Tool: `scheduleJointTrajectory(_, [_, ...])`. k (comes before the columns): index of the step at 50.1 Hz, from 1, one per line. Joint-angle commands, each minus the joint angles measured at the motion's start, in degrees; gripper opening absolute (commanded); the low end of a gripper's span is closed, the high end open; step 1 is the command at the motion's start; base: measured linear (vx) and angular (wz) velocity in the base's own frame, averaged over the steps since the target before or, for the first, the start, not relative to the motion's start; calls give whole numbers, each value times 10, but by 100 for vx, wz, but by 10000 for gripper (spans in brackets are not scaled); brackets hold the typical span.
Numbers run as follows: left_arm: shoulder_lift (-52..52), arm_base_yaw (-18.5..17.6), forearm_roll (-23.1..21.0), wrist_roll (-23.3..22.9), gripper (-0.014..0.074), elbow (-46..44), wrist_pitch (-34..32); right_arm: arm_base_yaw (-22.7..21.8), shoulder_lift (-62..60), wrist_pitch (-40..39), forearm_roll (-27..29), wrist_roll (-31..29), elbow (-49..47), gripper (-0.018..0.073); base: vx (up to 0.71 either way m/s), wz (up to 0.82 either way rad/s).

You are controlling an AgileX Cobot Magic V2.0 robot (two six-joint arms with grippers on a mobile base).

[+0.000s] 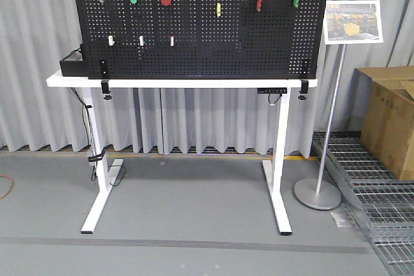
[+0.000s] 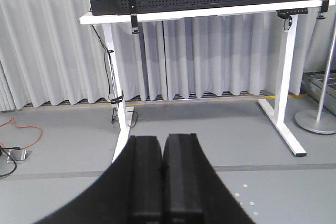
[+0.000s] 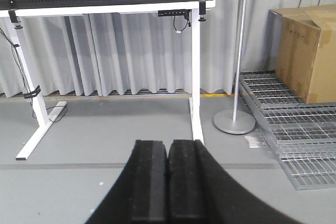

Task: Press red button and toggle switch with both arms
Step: 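Drive the base forward until the pegboard fills the view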

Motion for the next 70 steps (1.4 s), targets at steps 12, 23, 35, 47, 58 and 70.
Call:
scheduleJointTrajectory(12, [-2, -1, -3, -2, 2, 16, -48, -1, -1, -42, -2, -5, 7, -3, 0, 0])
scheduleJointTrajectory(23, [-2, -1, -3, -2, 2, 16, -48, -1, -1, -42, -2, -5, 7, -3, 0, -1])
scheduleJointTrajectory(35, [-2, -1, -3, -2, 2, 16, -48, -1, -1, -42, -2, -5, 7, -3, 4, 0])
scheduleJointTrajectory(47, [-2, -1, -3, -2, 2, 16, -48, -1, -1, -43, -2, -5, 7, -3, 14, 0])
scheduleJointTrajectory(58, [-2, -1, -3, -2, 2, 16, -48, -1, -1, -43, -2, -5, 7, -3, 27, 0])
scheduleJointTrajectory(70, [-2, -2, -3, -2, 2, 16, -48, -1, -1, -43, -2, -5, 7, -3, 33, -4])
